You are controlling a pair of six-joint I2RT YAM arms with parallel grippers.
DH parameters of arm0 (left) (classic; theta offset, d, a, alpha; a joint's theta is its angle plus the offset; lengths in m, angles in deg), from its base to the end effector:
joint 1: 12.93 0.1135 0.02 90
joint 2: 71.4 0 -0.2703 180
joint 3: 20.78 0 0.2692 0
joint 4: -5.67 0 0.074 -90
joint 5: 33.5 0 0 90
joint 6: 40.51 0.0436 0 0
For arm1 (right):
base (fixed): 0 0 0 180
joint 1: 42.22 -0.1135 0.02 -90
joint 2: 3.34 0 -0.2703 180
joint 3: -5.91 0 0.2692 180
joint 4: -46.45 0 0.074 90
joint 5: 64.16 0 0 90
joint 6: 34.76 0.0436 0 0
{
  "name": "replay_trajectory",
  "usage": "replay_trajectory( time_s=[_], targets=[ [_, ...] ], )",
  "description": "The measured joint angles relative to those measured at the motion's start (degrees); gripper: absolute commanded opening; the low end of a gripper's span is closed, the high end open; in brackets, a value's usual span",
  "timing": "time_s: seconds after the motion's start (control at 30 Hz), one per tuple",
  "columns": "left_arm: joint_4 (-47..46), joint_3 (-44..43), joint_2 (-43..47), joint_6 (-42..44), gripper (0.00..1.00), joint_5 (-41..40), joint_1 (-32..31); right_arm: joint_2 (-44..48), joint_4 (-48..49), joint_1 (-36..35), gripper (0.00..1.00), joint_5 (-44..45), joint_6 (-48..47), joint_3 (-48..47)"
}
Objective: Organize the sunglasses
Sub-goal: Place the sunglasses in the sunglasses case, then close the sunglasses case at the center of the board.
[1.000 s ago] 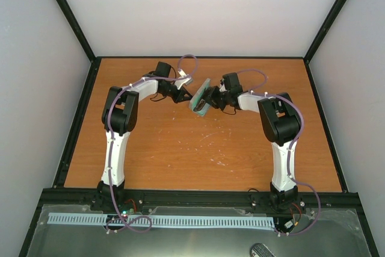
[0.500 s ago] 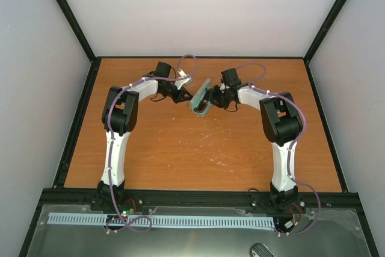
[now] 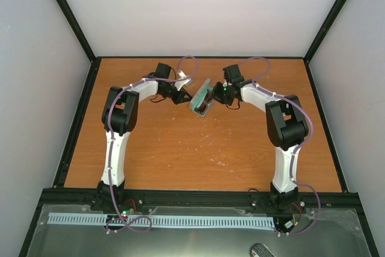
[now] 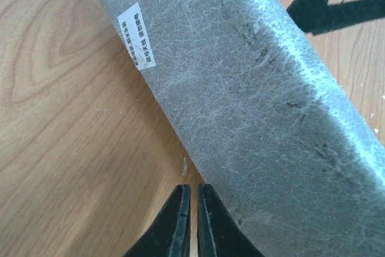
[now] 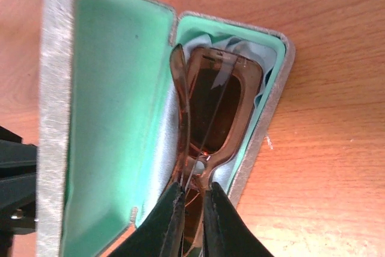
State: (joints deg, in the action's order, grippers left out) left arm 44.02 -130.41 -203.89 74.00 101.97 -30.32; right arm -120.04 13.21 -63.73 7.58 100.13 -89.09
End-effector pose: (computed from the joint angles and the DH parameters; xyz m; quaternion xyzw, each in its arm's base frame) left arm 0.4688 -0.1794 0.1166 0.4091 0.7999 -0.3594 0.2521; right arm 0.4210 0.1806 0.1610 0.1440 0.9316 0.2894 0.1660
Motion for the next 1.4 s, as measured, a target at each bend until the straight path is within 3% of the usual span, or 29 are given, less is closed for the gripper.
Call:
replay_trajectory(
  time_s=[0.3,1.4],
  targets=[
    [-0.2,0.0,0.7,-0.5,0.05,0.0,0.0,4.2,2.7,1.2,0.03,2.6,3.0,5.6],
    [-0.2,-5.1,0.0,-4.1,0.05,0.6,-1.9,-3.4,16.6,1.7,0.03,-4.9,7.0,9.7]
  ],
)
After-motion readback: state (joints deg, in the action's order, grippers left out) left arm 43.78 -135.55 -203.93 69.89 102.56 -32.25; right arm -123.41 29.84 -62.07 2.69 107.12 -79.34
